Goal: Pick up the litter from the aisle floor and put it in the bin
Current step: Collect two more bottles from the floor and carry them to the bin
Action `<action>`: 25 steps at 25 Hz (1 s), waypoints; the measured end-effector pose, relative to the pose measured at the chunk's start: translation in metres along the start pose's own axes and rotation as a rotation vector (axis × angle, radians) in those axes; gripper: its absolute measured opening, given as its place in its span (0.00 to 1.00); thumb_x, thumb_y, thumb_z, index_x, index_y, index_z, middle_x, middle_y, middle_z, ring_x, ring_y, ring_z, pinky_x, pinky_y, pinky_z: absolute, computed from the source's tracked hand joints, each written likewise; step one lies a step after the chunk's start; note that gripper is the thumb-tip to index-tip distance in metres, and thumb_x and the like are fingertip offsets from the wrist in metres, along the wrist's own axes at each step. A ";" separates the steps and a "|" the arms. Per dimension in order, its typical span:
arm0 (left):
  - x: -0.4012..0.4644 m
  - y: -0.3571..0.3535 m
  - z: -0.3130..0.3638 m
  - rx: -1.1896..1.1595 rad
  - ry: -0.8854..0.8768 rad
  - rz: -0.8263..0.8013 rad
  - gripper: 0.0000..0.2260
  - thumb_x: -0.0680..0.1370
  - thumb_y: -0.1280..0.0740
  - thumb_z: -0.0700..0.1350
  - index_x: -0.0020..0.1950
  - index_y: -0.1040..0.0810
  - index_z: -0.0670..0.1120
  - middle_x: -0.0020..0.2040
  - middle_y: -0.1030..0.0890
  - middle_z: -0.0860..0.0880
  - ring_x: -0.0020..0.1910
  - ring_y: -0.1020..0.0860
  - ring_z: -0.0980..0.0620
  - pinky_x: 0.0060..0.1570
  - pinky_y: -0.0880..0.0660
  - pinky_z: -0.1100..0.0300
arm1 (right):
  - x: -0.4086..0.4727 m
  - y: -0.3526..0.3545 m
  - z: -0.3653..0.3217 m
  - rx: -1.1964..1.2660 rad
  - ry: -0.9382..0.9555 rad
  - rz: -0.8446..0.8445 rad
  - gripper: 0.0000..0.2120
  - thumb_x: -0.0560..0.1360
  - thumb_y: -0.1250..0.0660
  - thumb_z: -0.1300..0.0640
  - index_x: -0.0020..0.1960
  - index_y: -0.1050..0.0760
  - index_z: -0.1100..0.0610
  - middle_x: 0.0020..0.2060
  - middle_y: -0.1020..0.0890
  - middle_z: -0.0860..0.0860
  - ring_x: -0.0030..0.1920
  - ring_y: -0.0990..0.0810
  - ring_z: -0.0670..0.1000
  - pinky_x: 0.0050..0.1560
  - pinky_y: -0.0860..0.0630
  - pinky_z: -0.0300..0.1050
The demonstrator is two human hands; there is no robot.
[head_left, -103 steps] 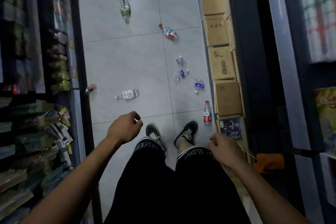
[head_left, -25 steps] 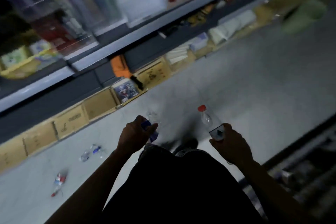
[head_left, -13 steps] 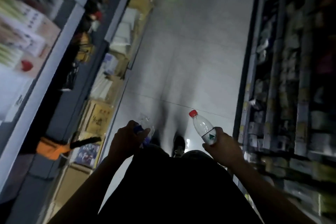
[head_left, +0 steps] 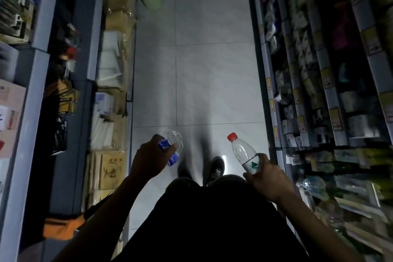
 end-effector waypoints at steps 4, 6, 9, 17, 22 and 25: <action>0.017 -0.013 0.010 -0.065 0.055 -0.025 0.17 0.78 0.30 0.60 0.54 0.25 0.48 0.36 0.24 0.57 0.32 0.27 0.64 0.32 0.35 0.70 | 0.036 0.021 -0.003 -0.026 0.036 0.008 0.34 0.69 0.29 0.36 0.68 0.36 0.49 0.57 0.17 0.56 0.53 0.17 0.60 0.50 0.21 0.52; 0.026 -0.016 0.003 -0.076 0.086 -0.038 0.17 0.77 0.30 0.62 0.53 0.25 0.50 0.38 0.23 0.57 0.34 0.26 0.63 0.33 0.33 0.67 | 0.063 0.033 -0.018 -0.061 0.077 0.015 0.33 0.68 0.28 0.37 0.66 0.35 0.49 0.55 0.17 0.55 0.52 0.17 0.60 0.48 0.22 0.51; 0.038 -0.009 -0.024 -0.139 0.189 -0.061 0.17 0.76 0.30 0.63 0.51 0.24 0.51 0.41 0.19 0.55 0.38 0.21 0.54 0.34 0.31 0.61 | 0.107 0.058 -0.061 -0.060 0.140 0.015 0.31 0.68 0.29 0.38 0.65 0.33 0.50 0.54 0.17 0.54 0.51 0.17 0.61 0.48 0.21 0.51; 0.155 0.056 -0.054 -0.210 0.342 -0.033 0.16 0.75 0.29 0.63 0.50 0.24 0.52 0.41 0.18 0.54 0.44 0.19 0.46 0.43 0.25 0.53 | 0.257 0.139 -0.218 -0.119 0.266 0.035 0.31 0.68 0.28 0.37 0.64 0.33 0.50 0.53 0.17 0.53 0.51 0.17 0.60 0.49 0.20 0.54; 0.291 0.127 0.008 -0.162 0.175 -0.013 0.19 0.74 0.30 0.66 0.53 0.24 0.52 0.42 0.18 0.53 0.46 0.17 0.46 0.42 0.26 0.56 | 0.309 0.204 -0.256 -0.166 0.201 0.088 0.29 0.68 0.28 0.38 0.60 0.34 0.49 0.53 0.18 0.53 0.51 0.17 0.62 0.47 0.21 0.53; 0.373 0.164 0.062 -0.098 0.049 0.005 0.22 0.74 0.30 0.66 0.57 0.24 0.51 0.46 0.17 0.50 0.47 0.18 0.46 0.43 0.28 0.57 | 0.340 0.239 -0.252 -0.186 0.107 0.085 0.30 0.69 0.27 0.38 0.63 0.34 0.50 0.54 0.17 0.56 0.53 0.17 0.63 0.46 0.23 0.53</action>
Point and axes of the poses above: each hand's wrist, its own x-axis towards the middle knuckle, its own y-axis out of the back of the hand, z = x × y, the point moved 9 cm from there along x, towards the middle knuckle
